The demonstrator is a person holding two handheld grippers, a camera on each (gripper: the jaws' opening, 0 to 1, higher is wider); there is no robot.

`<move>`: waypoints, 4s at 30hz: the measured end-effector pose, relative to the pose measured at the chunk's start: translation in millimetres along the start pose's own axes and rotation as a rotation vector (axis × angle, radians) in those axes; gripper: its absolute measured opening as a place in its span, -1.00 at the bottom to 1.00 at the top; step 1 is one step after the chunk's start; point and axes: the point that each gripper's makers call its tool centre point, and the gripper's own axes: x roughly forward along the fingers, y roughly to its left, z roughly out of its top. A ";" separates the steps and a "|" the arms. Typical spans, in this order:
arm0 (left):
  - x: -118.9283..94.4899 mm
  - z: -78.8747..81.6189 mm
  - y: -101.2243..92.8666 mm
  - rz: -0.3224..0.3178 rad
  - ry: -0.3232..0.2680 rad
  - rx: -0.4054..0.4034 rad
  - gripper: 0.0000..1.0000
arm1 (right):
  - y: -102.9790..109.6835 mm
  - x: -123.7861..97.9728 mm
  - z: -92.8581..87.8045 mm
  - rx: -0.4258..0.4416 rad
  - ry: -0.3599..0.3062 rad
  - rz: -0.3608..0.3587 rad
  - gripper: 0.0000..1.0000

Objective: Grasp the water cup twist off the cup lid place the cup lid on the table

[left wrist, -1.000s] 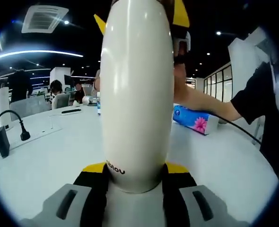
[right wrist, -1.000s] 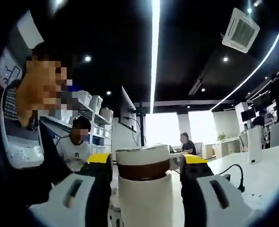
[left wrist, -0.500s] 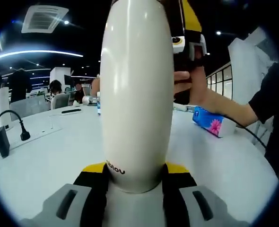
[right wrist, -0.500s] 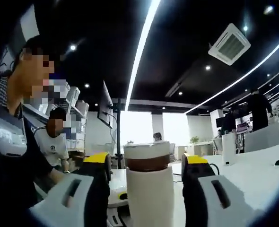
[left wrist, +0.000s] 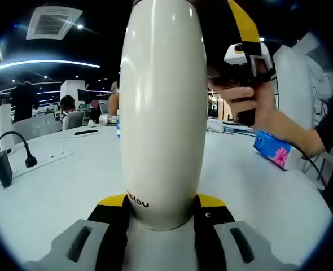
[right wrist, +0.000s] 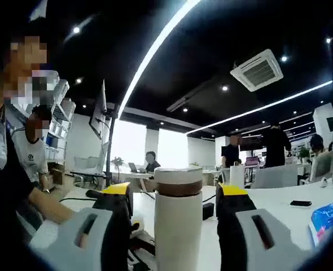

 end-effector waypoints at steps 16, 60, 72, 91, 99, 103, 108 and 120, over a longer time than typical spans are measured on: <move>0.6 -0.4 -0.8 -0.001 0.001 -0.001 -0.07 | 3.6 6.4 9.0 -0.020 0.028 -0.214 0.09; 3.0 -0.1 3.3 0.001 0.002 -0.002 -0.07 | -5.9 40.1 0.2 -0.032 -0.011 -0.023 -0.11; 3.2 0.0 3.0 -0.001 0.003 -0.002 -0.07 | -0.7 41.5 1.2 0.064 -0.050 0.201 -0.10; 2.6 0.3 5.7 -0.002 0.001 -0.001 -0.06 | 3.6 43.1 2.6 0.197 -0.102 0.514 -0.10; 3.6 0.5 9.4 -0.002 0.001 -0.002 -0.06 | 6.5 45.3 2.4 0.251 -0.121 0.579 -0.10; 3.6 0.5 9.7 -0.004 0.001 -0.001 -0.06 | 6.0 44.7 2.8 0.240 -0.118 0.588 -0.09; 3.8 0.4 9.5 -0.007 0.003 -0.001 -0.06 | 7.5 45.2 0.1 0.219 -0.120 0.575 0.01; 3.9 0.5 8.9 -0.008 0.002 0.001 -0.07 | 15.7 50.0 -18.7 0.148 -0.043 0.502 0.22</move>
